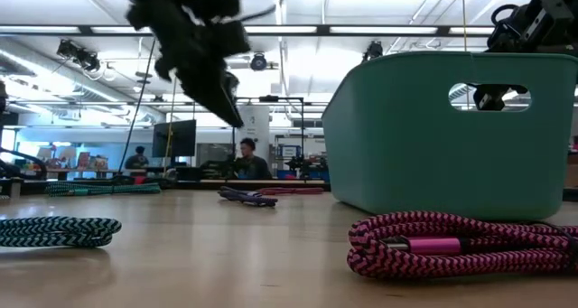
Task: Pick and place USB-C Cables
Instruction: Put the top blue USB cable into the light green bin
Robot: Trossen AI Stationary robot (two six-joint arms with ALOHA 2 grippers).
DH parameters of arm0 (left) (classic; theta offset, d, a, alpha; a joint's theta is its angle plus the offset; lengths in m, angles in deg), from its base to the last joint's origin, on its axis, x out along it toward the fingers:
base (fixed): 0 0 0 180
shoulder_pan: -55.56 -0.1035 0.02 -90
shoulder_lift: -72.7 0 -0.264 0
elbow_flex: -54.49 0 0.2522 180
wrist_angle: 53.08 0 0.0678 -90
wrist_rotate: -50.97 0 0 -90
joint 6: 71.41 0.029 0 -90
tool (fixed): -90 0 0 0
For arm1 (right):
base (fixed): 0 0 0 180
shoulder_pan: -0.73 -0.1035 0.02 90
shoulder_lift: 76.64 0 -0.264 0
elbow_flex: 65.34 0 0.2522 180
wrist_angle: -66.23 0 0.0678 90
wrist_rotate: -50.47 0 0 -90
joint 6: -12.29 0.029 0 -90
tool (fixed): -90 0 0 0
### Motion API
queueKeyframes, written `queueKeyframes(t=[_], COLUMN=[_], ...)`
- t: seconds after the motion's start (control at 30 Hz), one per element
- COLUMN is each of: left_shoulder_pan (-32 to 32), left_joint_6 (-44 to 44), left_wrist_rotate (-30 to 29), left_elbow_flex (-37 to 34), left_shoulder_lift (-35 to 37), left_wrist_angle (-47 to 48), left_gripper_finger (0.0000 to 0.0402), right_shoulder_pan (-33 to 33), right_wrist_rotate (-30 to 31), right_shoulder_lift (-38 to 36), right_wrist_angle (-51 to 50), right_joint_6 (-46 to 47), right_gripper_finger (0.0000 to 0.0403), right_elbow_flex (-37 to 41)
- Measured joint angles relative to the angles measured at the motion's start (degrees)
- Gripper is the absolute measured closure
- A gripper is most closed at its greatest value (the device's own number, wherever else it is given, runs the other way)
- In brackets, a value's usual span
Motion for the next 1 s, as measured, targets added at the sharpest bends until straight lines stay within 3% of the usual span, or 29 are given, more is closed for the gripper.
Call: queueKeyframes(t=[0.27,0.43,0.6,0.77,0.9,1.0], left_shoulder_pan=[0.3,1.4,1.6,1.7,1.7,1.9], left_joint_6=[9.7,16.3,16.6,13.2,8.2,0.3], left_wrist_rotate=[2.2,2.3,3.1,3.3,5.1,4.6], left_elbow_flex=[5.0,5.9,6.0,6.0,5.9,6.6], left_shoulder_lift=[-13.4,-17.9,-20.1,-20.4,-19.9,-18.5], left_wrist_angle=[2.3,2.1,1.1,1.5,2.4,6.4], left_gripper_finger=[0.0224,0.0213,0.0239,0.0296,0.0368,0.0384], right_shoulder_pan=[0.0,0.0,0.0,0.0,0.0,0.0], right_wrist_rotate=[0.0,0.0,0.0,0.0,0.0,0.0], right_shoulder_lift=[0.0,0.0,0.0,0.0,0.0,0.0], right_wrist_angle=[0.0,0.0,0.0,0.0,0.0,0.0], right_joint_6=[0.0,0.0,0.0,0.0,0.0,0.0], right_gripper_finger=[0.038,0.038,0.038,0.038,0.038,0.038], right_elbow_flex=[0.0,0.0,0.0,0.0,0.0,0.0])
